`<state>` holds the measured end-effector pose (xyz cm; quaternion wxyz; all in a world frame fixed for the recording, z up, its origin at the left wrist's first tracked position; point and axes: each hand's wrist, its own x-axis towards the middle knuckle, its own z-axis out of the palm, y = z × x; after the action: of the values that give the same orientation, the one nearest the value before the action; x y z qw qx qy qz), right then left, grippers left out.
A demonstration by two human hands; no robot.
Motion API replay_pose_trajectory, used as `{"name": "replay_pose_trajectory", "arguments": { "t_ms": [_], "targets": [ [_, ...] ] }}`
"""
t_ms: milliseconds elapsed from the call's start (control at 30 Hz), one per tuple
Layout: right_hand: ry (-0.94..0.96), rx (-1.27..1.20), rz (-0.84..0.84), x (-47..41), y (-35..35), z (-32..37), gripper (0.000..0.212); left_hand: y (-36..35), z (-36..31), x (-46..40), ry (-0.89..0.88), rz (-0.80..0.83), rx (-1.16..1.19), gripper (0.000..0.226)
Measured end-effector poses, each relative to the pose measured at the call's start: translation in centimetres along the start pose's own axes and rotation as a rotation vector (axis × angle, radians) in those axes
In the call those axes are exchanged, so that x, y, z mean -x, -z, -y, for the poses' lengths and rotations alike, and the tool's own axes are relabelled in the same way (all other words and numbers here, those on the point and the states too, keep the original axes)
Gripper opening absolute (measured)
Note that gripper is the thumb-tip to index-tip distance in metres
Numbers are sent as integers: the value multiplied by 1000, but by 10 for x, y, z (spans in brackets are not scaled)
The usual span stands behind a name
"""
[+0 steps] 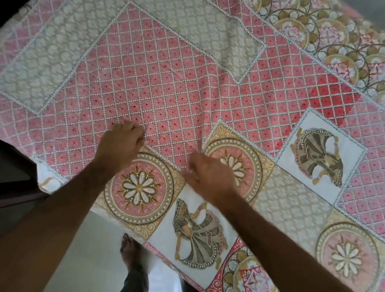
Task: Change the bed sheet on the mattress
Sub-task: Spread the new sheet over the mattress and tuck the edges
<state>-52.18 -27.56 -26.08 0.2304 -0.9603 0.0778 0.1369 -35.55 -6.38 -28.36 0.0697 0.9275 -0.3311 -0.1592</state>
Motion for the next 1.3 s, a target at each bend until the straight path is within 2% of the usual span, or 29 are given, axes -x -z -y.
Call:
{"name": "replay_pose_trajectory", "arguments": {
  "t_ms": [100,200,300,400,433,500,633,733,867,933,1033,1167,1267,1300],
  "targets": [
    [-78,30,-74,32,-36,19,48,3,9,0,-91,-10,6,12],
    [-272,-32,-219,41,-58,31,44,9,20,7,-189,-9,72,23],
    [-360,-131,-276,42,-69,55,44,14,40,15,-415,86,116,16],
    [-359,-220,-276,51,-85,93,42,15,57,26,-612,313,33,50],
    [-371,-223,-263,53,-96,106,43,14,64,28,-654,342,8,56],
    [-440,-243,-302,52,-112,118,38,9,75,28,-696,313,36,50],
    [-596,-231,-476,36,-129,125,16,-5,83,25,-734,172,176,22],
    [-596,-210,-555,36,-133,130,12,-11,84,27,-758,121,131,19],
    [-510,-421,-641,42,-124,138,13,6,85,28,-885,59,112,23],
    [-448,-519,-614,48,-118,143,12,17,88,26,-1003,70,73,30],
    [-399,-552,-451,49,-114,142,9,27,87,24,-1106,129,11,41],
    [-390,-368,-358,44,-113,144,12,16,73,20,-1107,162,-43,49],
    [-308,-171,-416,64,-124,175,25,18,78,30,-1233,37,-221,26],
    [-266,-116,-432,73,-132,189,30,22,83,39,-1271,2,-269,27]
  ]
}}
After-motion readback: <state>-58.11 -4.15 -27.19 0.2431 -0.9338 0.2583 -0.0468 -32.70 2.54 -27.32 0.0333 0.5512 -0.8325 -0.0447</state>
